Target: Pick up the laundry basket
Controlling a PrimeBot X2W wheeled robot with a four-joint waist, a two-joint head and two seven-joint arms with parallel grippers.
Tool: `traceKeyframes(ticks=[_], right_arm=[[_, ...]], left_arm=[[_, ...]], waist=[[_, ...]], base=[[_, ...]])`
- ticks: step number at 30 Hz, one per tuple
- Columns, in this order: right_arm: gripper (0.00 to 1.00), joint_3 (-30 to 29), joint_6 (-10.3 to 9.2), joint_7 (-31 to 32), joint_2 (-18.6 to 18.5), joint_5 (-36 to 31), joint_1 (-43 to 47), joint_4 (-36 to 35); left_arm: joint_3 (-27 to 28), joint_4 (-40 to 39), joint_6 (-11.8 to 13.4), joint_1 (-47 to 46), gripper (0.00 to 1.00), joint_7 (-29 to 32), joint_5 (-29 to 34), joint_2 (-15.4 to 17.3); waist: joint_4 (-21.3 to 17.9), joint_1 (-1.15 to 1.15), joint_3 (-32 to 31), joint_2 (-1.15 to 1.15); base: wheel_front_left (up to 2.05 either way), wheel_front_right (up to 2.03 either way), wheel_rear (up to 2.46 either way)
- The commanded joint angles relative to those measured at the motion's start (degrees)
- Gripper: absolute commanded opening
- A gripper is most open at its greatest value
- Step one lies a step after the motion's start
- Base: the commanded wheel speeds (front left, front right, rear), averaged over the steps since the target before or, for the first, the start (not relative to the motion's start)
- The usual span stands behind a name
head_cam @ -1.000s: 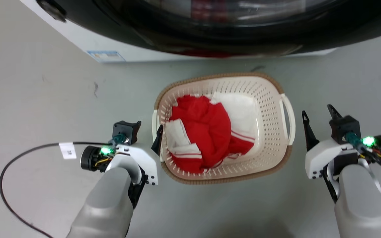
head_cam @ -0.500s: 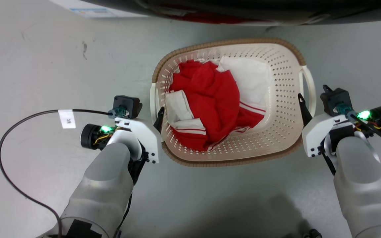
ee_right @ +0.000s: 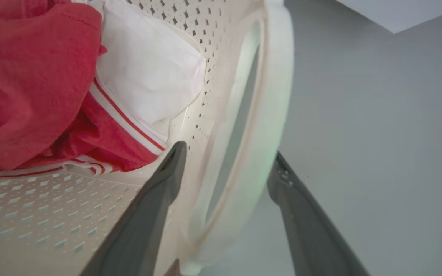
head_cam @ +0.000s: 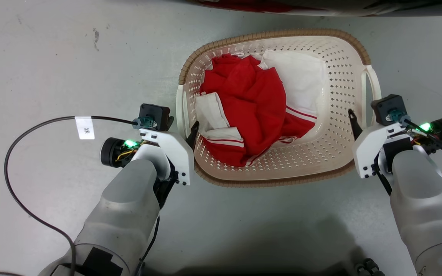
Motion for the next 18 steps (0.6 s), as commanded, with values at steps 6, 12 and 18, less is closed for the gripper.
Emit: traceKeyframes(ticks=[6, 12, 18], right_arm=[[0.0, -1.41, -0.09, 0.59, 0.1, -1.68, -1.29, 1.88], [0.0, -1.92, -0.09, 1.36, 0.18, -2.79, -0.71, 3.22], [0.0, -1.84, -0.09, 2.41, 0.64, -3.34, 0.91, 4.35]], left_arm=[[-2.73, 1.32, 0.05, -1.1, 0.0, 0.51, -1.26, 0.53], [-4.23, 2.05, -0.06, -0.7, 0.0, -0.05, -2.23, 0.37], [-5.76, 2.52, -0.06, 0.74, 0.0, 0.26, -3.68, 0.38]], waist=[[0.27, -0.01, -0.02, 0.0], [0.31, -0.01, -1.94, 0.0], [0.34, -0.01, -5.86, 0.0]], base=[[0.0, 0.0, 0.0], [0.0, 0.0, 0.0], [0.0, 0.0, 0.0]])
